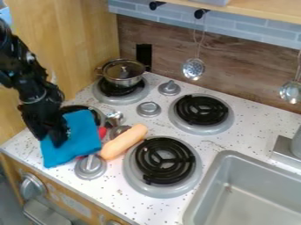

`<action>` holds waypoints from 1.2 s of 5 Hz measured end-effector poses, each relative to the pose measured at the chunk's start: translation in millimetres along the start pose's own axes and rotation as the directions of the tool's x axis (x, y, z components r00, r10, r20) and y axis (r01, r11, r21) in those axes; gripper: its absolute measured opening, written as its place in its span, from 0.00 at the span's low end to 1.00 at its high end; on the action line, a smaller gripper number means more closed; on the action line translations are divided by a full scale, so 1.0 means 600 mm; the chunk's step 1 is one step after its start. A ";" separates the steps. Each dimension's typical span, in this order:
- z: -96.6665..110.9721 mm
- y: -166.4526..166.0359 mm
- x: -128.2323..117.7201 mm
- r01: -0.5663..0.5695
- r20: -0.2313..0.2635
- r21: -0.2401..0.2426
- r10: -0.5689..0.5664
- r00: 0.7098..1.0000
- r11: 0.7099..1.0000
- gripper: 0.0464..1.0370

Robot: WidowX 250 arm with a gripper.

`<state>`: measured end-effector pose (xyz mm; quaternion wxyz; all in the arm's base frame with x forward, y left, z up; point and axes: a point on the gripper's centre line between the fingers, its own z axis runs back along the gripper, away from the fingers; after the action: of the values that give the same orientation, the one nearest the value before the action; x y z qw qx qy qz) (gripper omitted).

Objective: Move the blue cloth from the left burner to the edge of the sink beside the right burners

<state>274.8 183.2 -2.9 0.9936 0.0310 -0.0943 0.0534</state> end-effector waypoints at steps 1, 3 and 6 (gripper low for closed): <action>-0.004 0.000 0.002 -0.032 0.005 0.010 0.031 0.999 0.999 0.50; -0.001 -0.017 0.008 -0.088 0.008 -0.028 0.088 0.996 0.996 0.40; 0.129 -0.061 0.058 -0.043 0.168 -0.203 0.078 0.983 0.978 0.07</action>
<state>298.8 145.0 77.5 0.9775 -0.0668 -0.1868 0.0709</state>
